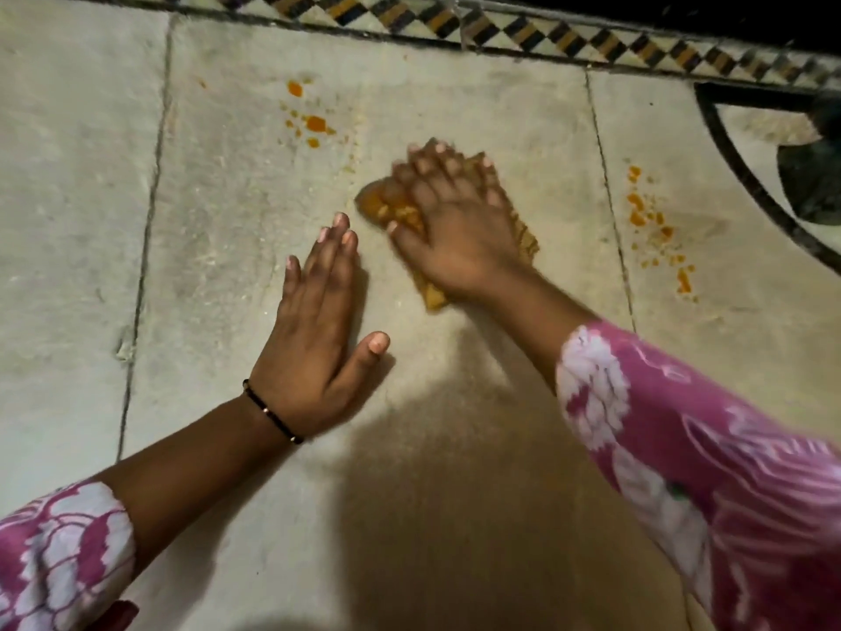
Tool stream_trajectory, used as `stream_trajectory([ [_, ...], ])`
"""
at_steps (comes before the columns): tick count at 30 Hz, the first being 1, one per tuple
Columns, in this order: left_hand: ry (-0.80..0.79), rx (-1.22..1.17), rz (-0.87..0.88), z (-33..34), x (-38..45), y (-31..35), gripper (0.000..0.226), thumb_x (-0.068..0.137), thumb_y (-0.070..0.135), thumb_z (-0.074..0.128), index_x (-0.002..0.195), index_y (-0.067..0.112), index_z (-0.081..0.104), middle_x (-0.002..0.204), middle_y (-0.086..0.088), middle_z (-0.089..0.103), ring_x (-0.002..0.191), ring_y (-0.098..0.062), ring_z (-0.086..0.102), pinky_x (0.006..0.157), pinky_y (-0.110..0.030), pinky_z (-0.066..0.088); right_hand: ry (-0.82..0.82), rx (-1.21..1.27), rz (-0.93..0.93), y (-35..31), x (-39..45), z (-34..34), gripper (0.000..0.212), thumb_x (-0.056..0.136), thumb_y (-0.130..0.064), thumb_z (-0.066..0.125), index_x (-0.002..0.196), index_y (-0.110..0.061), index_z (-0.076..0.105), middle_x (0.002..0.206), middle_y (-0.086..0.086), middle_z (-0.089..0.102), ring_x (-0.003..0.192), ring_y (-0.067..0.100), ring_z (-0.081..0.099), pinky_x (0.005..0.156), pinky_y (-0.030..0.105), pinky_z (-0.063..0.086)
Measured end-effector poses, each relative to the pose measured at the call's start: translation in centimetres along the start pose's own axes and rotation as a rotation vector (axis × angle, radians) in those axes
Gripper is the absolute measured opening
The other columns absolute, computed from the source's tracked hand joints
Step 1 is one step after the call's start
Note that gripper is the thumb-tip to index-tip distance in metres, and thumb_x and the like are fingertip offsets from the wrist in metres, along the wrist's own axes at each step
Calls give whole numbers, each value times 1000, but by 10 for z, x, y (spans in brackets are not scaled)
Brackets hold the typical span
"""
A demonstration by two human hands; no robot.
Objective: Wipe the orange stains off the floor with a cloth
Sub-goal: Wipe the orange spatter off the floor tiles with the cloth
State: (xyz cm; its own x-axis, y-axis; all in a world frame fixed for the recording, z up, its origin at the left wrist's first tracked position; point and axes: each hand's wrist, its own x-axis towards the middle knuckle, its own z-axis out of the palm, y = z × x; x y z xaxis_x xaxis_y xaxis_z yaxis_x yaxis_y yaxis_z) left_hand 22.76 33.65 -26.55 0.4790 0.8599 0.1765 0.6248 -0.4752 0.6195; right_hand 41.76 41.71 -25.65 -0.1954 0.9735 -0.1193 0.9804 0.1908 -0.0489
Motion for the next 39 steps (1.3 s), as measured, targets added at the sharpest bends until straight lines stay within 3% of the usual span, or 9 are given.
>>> stream_trajectory([
  [5, 44, -108, -55, -2, 0, -6, 77, 96, 57, 17, 148, 1, 7, 158, -13, 4, 147, -24, 3, 118, -44, -1, -88, -21, -259, 7, -103, 6, 69, 88, -55, 39, 150, -31, 22, 159, -5, 16, 147, 15, 4, 117, 48, -1],
  [9, 38, -131, -38, 2, 1, -9, 77, 95, 60, 15, 149, 5, 6, 158, -10, 4, 147, -20, 3, 118, -43, -1, -91, 36, -50, 60, -111, 1, 66, 87, -59, 33, 149, -37, 23, 158, -10, 16, 146, 12, 4, 116, 48, 5],
  [14, 36, -105, -47, 3, 3, -8, 74, 95, 57, 15, 149, 7, 8, 158, -7, 6, 146, -18, 4, 118, -42, 1, 0, 56, 250, 56, -12, -6, 68, 88, -61, 25, 150, -34, 18, 160, -5, 10, 146, 17, 1, 116, 47, -4],
  [18, 12, -78, -32, 4, 3, -8, 71, 97, 53, 12, 148, 4, 14, 157, -11, 13, 146, -20, 9, 118, -47, 7, 18, -2, -44, -4, 3, 4, 69, 89, -60, 25, 151, -31, 16, 160, -3, 11, 147, 19, 2, 113, 47, -9],
  [21, 33, -88, -39, 3, 2, -6, 71, 97, 53, 12, 148, 4, 14, 156, -11, 15, 146, -22, 12, 117, -49, 11, 24, -9, -187, -19, -60, 7, 68, 89, -58, 31, 150, -28, 24, 158, -1, 19, 147, 18, 7, 116, 50, -2],
  [24, 32, -48, -49, 3, 1, -5, 71, 97, 53, 13, 148, 4, 14, 156, -12, 15, 145, -23, 12, 117, -49, 11, -80, -25, -215, 9, -137, 12, 69, 90, -61, 34, 150, -34, 13, 160, -2, 10, 147, 17, 0, 117, 48, -2],
  [29, -149, 314, -68, 13, 3, 0, 81, 92, 61, 18, 150, 5, 9, 158, -12, 5, 146, -25, 4, 116, -50, 3, -58, 38, 178, 75, -161, 5, 79, 86, -66, 29, 147, -17, 25, 156, 9, 22, 143, 26, 17, 116, 50, 10],
  [33, -260, 481, -65, 19, 5, 2, 85, 89, 68, 18, 150, 9, 12, 159, -8, 7, 146, -22, 3, 114, -53, -2, -17, 34, 412, 68, -81, 1, 87, 83, -68, 17, 150, -13, 17, 159, 10, 10, 146, 26, 3, 117, 50, 0],
  [39, -276, 496, -58, 17, 7, 3, 85, 88, 68, 20, 150, 9, 17, 158, -8, 13, 146, -23, 9, 115, -55, 3, 64, 14, 45, -10, -92, 11, 74, 90, -57, 31, 149, -11, 25, 157, 11, 19, 147, 24, 8, 117, 52, 3],
])
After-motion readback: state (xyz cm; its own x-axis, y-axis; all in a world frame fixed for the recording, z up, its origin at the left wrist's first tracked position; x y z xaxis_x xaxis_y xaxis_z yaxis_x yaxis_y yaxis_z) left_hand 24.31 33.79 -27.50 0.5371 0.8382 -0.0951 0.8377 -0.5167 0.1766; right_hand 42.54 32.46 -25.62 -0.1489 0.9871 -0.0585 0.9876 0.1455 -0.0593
